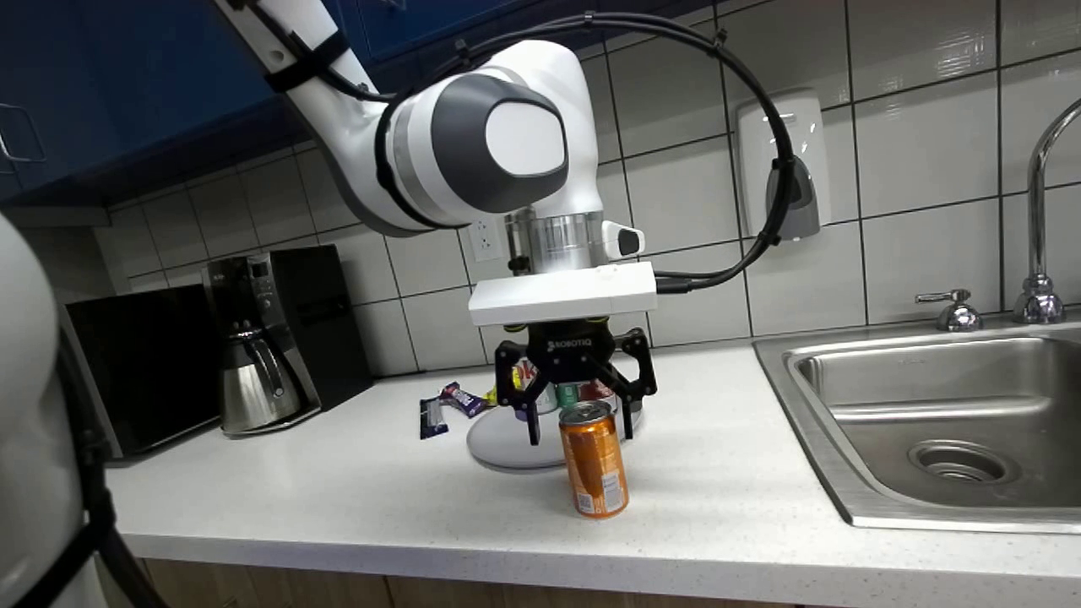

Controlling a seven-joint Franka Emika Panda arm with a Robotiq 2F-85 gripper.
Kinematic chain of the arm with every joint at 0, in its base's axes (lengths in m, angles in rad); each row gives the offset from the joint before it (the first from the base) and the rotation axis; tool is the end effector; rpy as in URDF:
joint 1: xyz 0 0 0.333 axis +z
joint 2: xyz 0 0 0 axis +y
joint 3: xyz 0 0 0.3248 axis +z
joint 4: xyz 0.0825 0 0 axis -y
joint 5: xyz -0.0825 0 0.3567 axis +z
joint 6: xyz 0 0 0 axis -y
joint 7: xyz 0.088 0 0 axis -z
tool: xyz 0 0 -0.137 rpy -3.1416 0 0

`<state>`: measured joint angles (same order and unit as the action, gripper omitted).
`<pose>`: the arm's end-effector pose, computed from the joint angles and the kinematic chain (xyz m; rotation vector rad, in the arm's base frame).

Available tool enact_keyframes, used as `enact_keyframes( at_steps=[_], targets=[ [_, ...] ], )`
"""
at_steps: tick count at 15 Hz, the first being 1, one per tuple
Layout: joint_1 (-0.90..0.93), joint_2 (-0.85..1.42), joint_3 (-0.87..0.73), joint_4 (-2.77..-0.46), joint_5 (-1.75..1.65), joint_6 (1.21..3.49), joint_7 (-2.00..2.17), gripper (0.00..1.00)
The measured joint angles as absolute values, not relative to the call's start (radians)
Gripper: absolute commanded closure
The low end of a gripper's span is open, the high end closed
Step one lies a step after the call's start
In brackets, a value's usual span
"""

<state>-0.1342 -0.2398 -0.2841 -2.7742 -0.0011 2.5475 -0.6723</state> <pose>0.3347 -0.1421 0.2831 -3.0599 -0.4039 -0.0576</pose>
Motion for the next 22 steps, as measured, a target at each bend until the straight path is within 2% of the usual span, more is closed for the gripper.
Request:
enact_keyframes(
  at_steps=[14,15,16,20,22],
  targets=[
    [-0.138,-0.214,-0.284,-2.774,-0.034,2.582,-0.633,0.00],
    [-0.138,-0.211,-0.284,-2.774,-0.035,2.585,-0.631,0.16],
    [-0.138,-0.209,-0.284,-2.774,-0.037,2.588,-0.630,0.26],
    [-0.138,-0.204,-0.284,-2.774,-0.039,2.598,-0.628,0.59],
    [-0.138,-0.203,-0.284,-2.774,-0.039,2.603,-0.628,0.62]
  ],
)
